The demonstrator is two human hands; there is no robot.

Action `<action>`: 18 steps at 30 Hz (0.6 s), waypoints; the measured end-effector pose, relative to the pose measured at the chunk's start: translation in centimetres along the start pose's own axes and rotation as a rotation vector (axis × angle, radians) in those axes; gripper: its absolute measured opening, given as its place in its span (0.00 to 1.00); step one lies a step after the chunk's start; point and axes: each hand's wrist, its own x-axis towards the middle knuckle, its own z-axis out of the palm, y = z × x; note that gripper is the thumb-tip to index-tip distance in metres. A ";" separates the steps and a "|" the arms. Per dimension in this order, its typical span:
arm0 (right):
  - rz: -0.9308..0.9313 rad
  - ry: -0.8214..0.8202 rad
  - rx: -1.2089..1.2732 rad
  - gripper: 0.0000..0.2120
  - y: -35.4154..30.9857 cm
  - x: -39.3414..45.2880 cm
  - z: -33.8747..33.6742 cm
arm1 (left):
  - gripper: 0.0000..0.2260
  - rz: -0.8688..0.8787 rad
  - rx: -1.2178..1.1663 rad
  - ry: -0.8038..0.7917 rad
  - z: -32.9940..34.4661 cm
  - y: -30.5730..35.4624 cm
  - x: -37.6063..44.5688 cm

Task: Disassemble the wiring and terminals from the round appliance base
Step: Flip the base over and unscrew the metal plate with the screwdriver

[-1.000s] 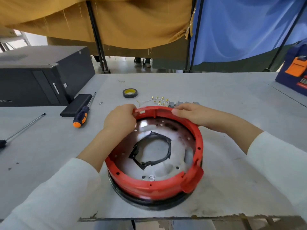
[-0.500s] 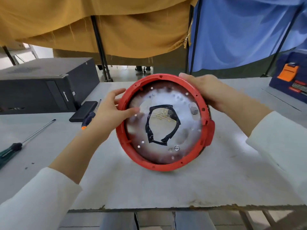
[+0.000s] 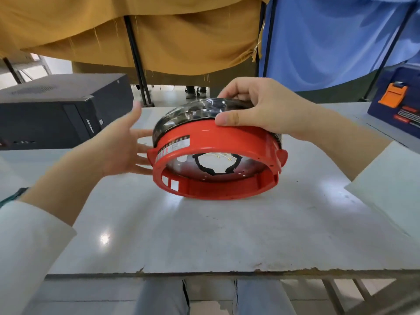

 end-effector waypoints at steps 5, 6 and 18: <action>-0.073 -0.190 -0.048 0.18 -2.0 -0.5 0.7 | 0.17 -0.068 0.135 0.007 0.2 -0.3 0.2; -0.070 -0.217 -0.056 0.17 -2.2 -0.6 0.7 | 0.14 -0.072 0.173 -0.022 0.6 -0.7 0.2; 0.568 -0.127 -0.300 0.23 5.2 -2.3 -0.1 | 0.31 0.324 0.398 0.311 3.7 -5.5 1.5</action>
